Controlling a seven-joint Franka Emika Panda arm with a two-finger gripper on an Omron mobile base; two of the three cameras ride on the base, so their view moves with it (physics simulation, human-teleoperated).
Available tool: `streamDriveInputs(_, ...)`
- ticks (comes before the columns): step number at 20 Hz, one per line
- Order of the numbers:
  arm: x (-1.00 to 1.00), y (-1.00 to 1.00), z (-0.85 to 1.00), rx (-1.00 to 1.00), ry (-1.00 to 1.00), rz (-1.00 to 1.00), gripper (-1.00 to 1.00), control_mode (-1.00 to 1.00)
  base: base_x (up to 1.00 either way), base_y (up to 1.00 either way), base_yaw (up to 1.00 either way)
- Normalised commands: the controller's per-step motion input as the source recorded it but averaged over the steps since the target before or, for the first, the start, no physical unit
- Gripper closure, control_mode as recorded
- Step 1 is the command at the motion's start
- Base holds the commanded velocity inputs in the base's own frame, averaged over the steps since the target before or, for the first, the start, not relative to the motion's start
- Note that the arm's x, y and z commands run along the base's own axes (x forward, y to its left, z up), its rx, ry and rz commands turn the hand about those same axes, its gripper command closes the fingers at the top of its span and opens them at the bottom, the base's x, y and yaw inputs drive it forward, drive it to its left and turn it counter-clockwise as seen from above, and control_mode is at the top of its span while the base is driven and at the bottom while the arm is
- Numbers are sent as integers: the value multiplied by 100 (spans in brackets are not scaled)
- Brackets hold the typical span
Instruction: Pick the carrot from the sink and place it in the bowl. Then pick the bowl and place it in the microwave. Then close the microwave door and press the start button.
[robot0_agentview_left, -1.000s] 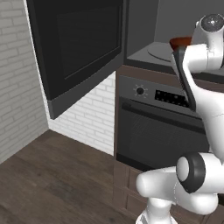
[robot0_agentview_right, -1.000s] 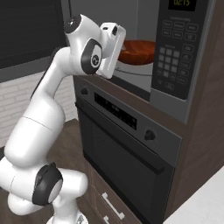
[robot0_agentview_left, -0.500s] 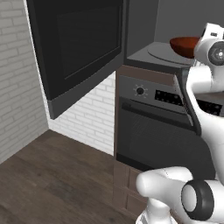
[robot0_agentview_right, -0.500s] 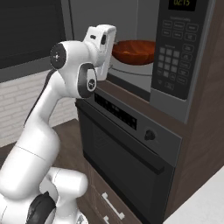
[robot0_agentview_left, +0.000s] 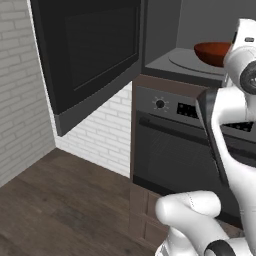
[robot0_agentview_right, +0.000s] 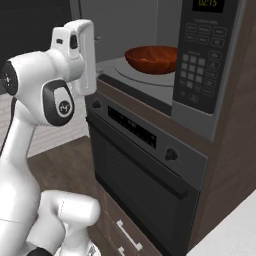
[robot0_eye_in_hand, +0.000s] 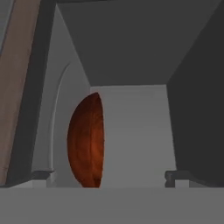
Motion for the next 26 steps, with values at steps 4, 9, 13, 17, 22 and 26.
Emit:
streamDriveInputs(4, -100, 46, 31, 0, 4, -9, -100, -100, 0, 0, 0)
streamDriveInputs(9, -100, 65, 5, 0, 0, -20, -100, -100, 0, 0, 0)
streamDriveInputs(13, -94, 85, 0, 0, 0, -25, -100, -100, 0, 0, 0)
streamDriveInputs(17, -86, 76, 0, -1, -1, -21, -100, -100, 0, 0, 0)
streamDriveInputs(22, -41, 84, -7, 0, 0, -9, -100, -100, 0, 0, 0)
streamDriveInputs(26, -31, 75, -23, 0, 0, -3, -100, -100, 0, 0, 0)
